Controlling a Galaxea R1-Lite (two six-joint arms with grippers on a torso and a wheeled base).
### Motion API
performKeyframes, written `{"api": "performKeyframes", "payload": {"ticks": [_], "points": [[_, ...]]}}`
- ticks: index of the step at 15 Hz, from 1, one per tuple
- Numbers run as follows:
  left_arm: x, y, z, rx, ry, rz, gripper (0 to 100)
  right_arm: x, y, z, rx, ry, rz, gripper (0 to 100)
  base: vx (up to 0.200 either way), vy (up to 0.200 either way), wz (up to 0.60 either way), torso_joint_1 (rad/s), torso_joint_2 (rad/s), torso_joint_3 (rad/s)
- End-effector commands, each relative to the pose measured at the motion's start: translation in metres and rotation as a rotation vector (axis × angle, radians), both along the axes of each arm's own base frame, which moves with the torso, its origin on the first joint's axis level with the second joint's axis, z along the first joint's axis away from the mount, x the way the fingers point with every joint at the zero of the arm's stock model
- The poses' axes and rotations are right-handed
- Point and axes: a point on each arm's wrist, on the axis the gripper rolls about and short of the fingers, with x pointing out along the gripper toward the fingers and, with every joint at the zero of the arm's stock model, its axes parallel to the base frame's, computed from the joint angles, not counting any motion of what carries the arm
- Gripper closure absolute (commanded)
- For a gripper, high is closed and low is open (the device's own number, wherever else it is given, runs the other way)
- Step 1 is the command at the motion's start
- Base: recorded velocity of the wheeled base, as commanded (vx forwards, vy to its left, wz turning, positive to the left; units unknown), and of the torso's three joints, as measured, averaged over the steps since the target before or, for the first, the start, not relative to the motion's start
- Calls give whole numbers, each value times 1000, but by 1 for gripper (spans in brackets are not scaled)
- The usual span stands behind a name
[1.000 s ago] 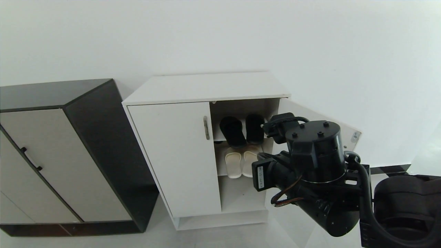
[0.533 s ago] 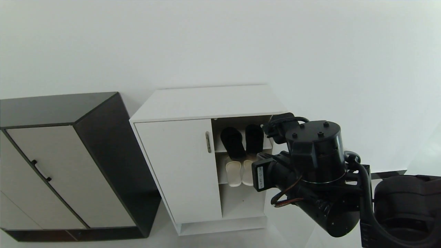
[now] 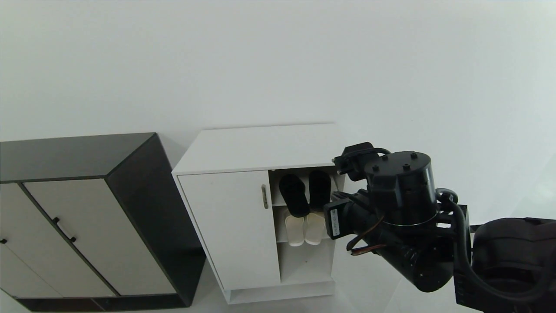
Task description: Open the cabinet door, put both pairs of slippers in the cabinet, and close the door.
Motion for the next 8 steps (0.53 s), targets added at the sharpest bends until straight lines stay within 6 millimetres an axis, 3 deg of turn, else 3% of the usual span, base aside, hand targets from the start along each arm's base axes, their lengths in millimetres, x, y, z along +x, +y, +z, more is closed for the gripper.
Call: {"api": "performKeyframes", "payload": {"ticks": [1,2,7,8], "points": [[0,0,0,0,0,0,100,3,-2,-3,-10,5,-11,100,0,0,0,56,-115,-71],[0,0,0,0,0,0,100,4,-2,-5,-16,9,-12,100,0,0,0,27,-61,-41],[0,0,0,0,0,0,100,12,-5,-6,-16,10,-37,100,0,0,-600,9,-10,-2],[0,0,0,0,0,0,100,26,-9,-10,-12,8,-75,100,0,0,-600,12,2,-7]]}}
